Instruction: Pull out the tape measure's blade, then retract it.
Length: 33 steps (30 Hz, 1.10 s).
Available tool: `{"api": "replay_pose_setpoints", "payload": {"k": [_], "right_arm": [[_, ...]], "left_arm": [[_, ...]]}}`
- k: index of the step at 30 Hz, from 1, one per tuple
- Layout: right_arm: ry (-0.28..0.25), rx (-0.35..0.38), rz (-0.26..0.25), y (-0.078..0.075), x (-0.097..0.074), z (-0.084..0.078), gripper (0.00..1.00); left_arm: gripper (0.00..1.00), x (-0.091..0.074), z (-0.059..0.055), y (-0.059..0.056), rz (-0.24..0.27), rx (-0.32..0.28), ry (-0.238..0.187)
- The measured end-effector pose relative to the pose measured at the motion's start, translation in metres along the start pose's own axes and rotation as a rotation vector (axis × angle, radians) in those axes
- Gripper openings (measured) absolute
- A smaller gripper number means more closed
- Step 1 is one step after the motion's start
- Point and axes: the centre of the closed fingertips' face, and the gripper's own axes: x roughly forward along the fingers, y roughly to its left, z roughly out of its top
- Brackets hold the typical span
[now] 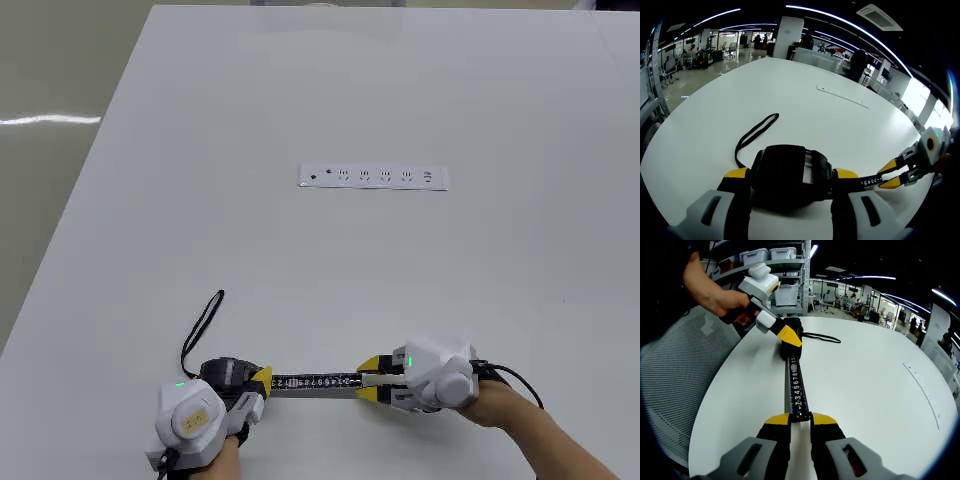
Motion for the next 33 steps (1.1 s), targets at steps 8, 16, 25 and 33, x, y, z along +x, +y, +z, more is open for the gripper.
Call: {"api": "replay_pose_setpoints", "payload": {"k": [8,16,25,33], "right_arm": [[-0.005,-0.001,0.003,0.000,0.005,0.003,0.13],[-0.013,-0.001,0.008,0.001,0.009,0.007,0.13],[-0.016,-0.002,0.013,0.002,0.013,0.010,0.13],[-0.018,-0.002,0.020,0.002,0.018,0.012,0.13]], "left_arm": [[0.62,0.000,0.000,0.000,-0.002,-0.002,0.002],[0.62,0.000,0.000,0.000,-0.005,-0.004,0.003],[0.62,0.001,0.000,0.000,-0.007,-0.005,0.005],[0.62,0.001,0.000,0.000,-0.011,-0.010,0.008]]}}
